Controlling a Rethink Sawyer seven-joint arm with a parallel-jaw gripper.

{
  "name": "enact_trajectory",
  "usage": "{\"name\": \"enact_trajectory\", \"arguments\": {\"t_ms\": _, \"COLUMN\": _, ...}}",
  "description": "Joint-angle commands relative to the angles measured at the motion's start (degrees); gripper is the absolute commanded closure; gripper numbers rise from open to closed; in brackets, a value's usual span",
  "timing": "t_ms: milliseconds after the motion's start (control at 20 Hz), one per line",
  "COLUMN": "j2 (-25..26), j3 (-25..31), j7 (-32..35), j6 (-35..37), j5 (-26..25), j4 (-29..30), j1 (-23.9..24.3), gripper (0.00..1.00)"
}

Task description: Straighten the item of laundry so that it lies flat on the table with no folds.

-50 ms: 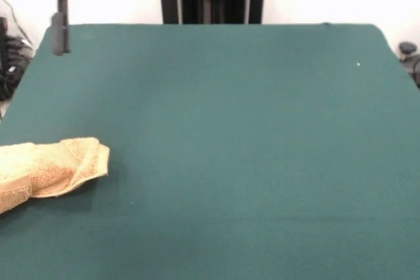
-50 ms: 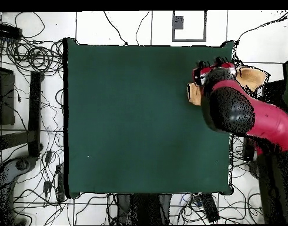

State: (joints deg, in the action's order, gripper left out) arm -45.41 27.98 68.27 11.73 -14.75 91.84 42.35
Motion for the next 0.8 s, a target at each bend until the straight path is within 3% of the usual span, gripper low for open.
{"name": "enact_trajectory", "arguments": {"t_ms": 50, "j2": 1.5, "j3": -6.1, "j7": 18.5, "j6": -2.8, "j5": 2.6, "j4": 10.1, "j1": -6.4, "gripper": 0.00}}
{"name": "enact_trajectory", "arguments": {"t_ms": 800, "j2": 8.5, "j3": -4.5, "j7": 17.3, "j6": -7.7, "j5": 3.8, "j4": 9.9, "j1": -6.1, "gripper": 0.00}}
